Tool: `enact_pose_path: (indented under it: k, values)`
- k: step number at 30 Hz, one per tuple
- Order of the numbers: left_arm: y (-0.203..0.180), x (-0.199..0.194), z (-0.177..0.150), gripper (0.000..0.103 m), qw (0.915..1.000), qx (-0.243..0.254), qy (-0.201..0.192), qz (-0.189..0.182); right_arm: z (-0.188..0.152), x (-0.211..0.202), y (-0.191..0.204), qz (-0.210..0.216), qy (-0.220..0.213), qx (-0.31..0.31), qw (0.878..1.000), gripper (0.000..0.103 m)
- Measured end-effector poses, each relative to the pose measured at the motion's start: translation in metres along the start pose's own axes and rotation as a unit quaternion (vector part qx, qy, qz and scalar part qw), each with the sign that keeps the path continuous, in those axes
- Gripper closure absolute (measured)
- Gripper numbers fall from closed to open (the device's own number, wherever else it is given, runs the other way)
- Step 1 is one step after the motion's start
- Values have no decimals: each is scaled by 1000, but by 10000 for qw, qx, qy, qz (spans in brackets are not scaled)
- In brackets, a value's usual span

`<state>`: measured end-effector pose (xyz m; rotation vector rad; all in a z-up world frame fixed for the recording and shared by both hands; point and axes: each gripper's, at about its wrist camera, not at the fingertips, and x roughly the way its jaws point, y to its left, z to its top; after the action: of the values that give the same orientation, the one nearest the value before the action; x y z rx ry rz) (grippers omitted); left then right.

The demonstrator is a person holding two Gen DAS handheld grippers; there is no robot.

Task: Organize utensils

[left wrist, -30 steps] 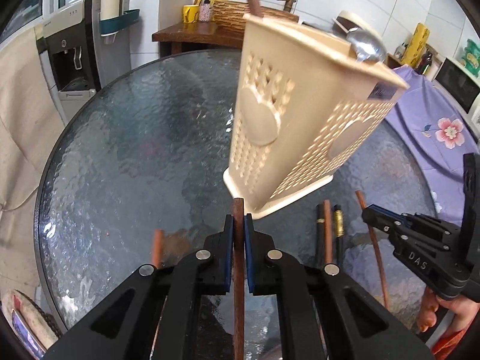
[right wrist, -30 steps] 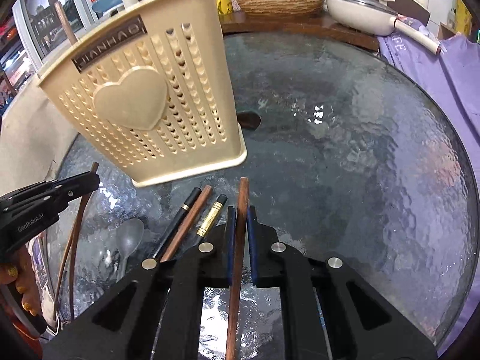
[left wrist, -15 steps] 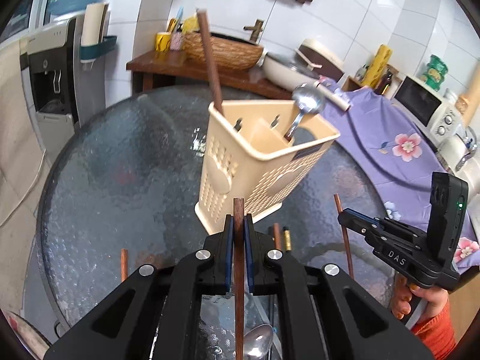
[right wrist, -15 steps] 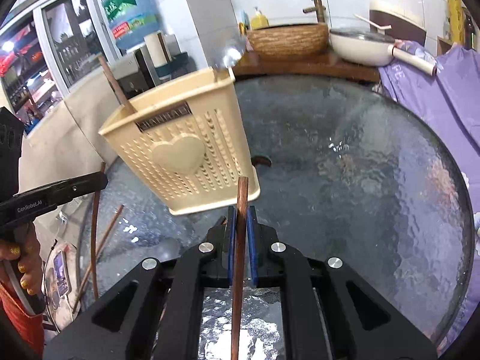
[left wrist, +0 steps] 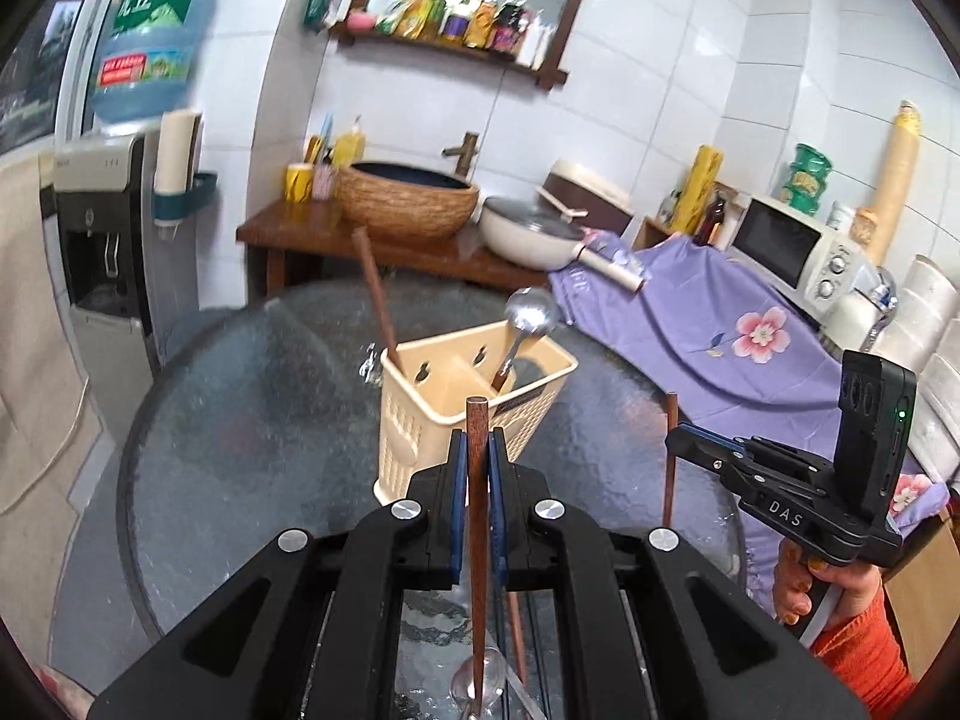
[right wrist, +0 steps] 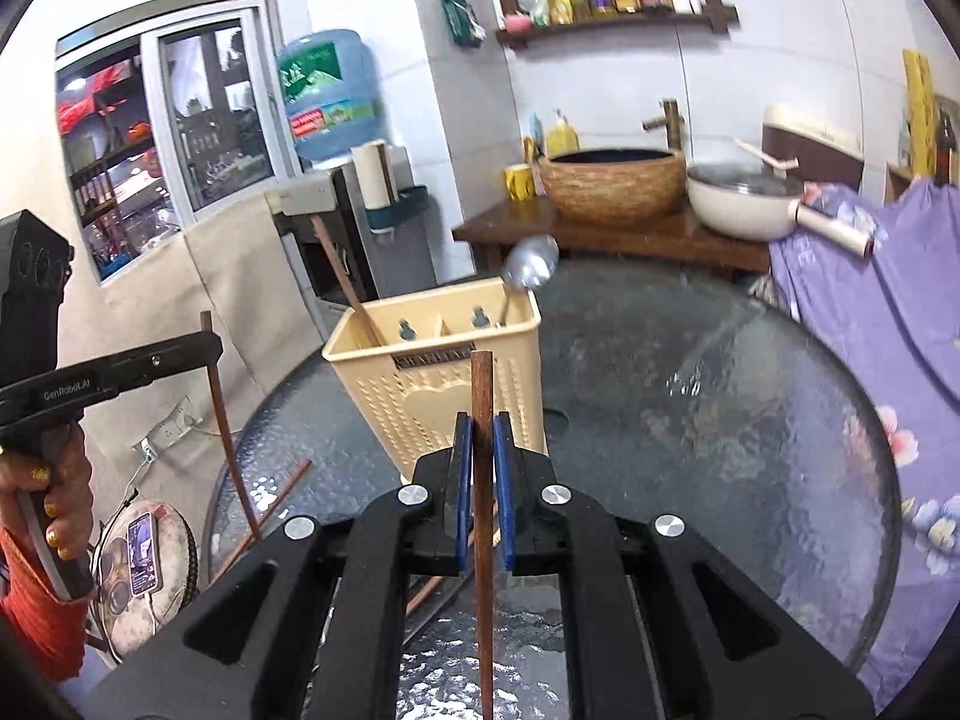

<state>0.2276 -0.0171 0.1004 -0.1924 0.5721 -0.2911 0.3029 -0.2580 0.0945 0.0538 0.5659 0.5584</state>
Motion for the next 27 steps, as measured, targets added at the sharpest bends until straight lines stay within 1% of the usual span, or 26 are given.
enact_pose_path:
  k: [9,16,27]
  values:
    - [-6,-14,8,96,9997,143,-173,41,8,-17,13,75,-163,-184,9997,95]
    - [-9,-20,12,96,9995,203,-247,61,11,-21,20,28,-220,-314,9993,95]
    - [-16,-30,26,96,9988,311,-370,-81,20,-27,25,20,-300,-458,9985,95]
